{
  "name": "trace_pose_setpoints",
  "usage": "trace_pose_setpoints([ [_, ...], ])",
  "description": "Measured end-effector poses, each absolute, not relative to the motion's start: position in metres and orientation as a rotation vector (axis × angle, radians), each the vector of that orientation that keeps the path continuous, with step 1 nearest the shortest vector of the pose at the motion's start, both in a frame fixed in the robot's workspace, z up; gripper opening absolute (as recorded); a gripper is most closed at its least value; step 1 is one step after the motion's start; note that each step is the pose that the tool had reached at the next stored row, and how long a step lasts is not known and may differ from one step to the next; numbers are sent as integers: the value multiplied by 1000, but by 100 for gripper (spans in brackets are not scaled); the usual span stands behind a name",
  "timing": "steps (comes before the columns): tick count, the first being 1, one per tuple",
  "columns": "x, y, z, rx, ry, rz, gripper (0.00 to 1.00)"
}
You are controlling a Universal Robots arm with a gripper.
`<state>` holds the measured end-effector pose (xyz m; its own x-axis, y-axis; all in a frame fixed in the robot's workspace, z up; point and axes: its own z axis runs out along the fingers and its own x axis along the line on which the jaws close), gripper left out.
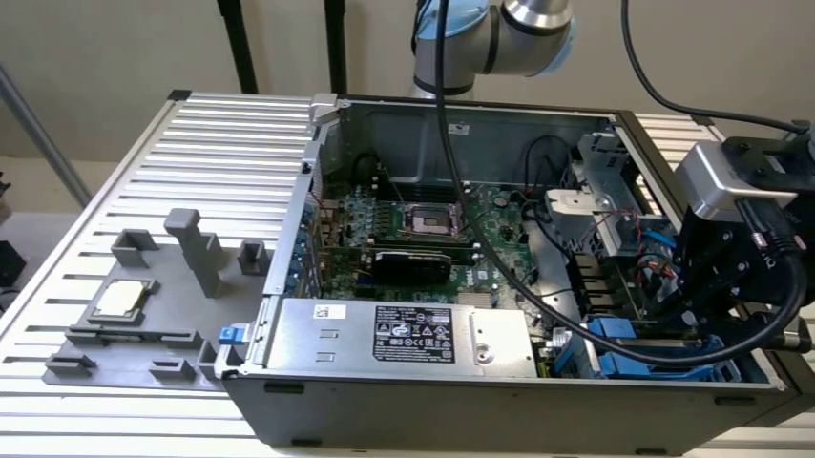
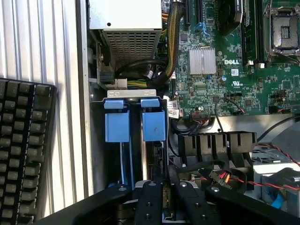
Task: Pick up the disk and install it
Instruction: 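Insert the first disk wire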
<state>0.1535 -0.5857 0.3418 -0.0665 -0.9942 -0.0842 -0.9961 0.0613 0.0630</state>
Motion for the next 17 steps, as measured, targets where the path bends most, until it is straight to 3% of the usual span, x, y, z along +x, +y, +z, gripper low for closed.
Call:
trace_pose_setpoints([
  [17, 157, -586, 342, -2143, 2288, 187, 16],
])
